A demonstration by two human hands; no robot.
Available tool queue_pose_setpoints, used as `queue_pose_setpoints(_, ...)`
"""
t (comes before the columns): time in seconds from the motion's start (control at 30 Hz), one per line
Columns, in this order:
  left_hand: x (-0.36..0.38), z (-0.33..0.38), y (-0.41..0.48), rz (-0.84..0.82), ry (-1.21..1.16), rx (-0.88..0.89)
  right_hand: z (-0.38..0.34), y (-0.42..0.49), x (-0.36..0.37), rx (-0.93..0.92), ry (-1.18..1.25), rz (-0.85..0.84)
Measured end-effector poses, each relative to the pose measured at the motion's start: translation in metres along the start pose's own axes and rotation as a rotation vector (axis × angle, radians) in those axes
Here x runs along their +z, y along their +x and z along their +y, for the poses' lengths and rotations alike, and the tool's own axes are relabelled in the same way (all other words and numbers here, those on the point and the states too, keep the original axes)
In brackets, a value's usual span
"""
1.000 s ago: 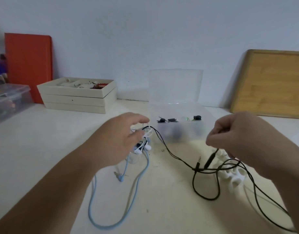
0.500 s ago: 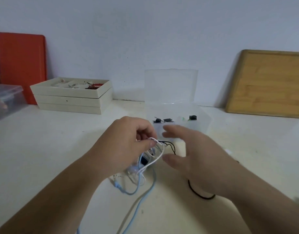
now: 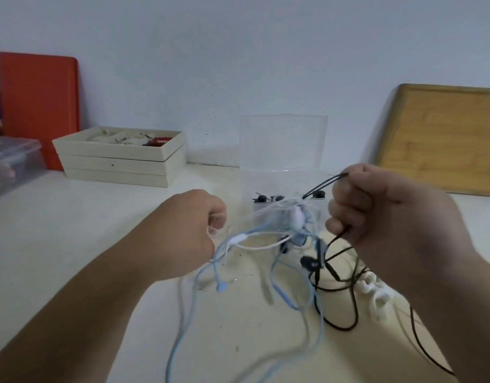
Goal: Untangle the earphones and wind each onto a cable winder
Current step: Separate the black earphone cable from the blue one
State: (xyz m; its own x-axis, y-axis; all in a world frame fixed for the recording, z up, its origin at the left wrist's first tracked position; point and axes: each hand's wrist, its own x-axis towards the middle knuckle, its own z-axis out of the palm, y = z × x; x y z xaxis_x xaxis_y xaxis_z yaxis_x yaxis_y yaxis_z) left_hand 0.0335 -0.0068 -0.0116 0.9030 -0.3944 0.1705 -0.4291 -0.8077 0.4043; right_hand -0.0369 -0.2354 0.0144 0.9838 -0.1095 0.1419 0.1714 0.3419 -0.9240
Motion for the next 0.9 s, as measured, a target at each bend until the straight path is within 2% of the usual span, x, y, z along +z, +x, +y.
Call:
queue_pose_setpoints(0.03, -0.002, -0.003, 0.000, 0.005, -0.042, -0.021, -0.002, 0.000, 0.000, 0.014, 0.059, -0.007)
queue_pose_setpoints(0.1, -0.008, -0.002, -0.002, -0.061, -0.358, -0.021, 0.001, 0.000, 0.001, 0.044, 0.051, -0.010)
queue_pose_setpoints(0.17, -0.012, 0.004, -0.005, -0.166, -0.784, 0.093, 0.009, -0.001, 0.005, 0.058, -0.057, -0.052)
queue_pose_setpoints(0.23, -0.010, 0.011, -0.008, -0.182, -0.937, 0.180, 0.016, -0.004, 0.006, 0.046, -0.165, -0.161)
queue_pose_setpoints(0.33, -0.005, 0.025, -0.010, -0.126, -0.781, 0.140, 0.017, -0.008, 0.009, 0.046, -0.154, -0.305)
queue_pose_setpoints(0.4, -0.003, 0.033, -0.013, -0.127, -0.693, 0.111, 0.015, -0.009, 0.011, 0.055, -0.134, -0.344)
queue_pose_setpoints(0.47, -0.003, 0.036, -0.013, -0.062, -0.667, 0.095, 0.013, -0.009, 0.013, 0.041, -0.200, -0.284)
queue_pose_setpoints(0.53, -0.004, 0.033, -0.011, 0.029, -0.642, 0.058, 0.011, -0.007, 0.011, 0.017, -0.235, -0.135)
queue_pose_setpoints(0.67, -0.005, 0.027, -0.008, 0.101, -0.688, 0.020, 0.008, -0.003, 0.009, 0.010, -0.153, 0.047)
queue_pose_setpoints(0.8, -0.002, 0.031, -0.008, 0.216, -0.623, -0.062, 0.011, -0.003, 0.010, -0.009, -0.135, 0.058)
queue_pose_setpoints(0.9, 0.001, 0.030, -0.007, 0.223, -0.518, -0.117, 0.014, -0.006, 0.012, -0.042, -0.192, 0.002)
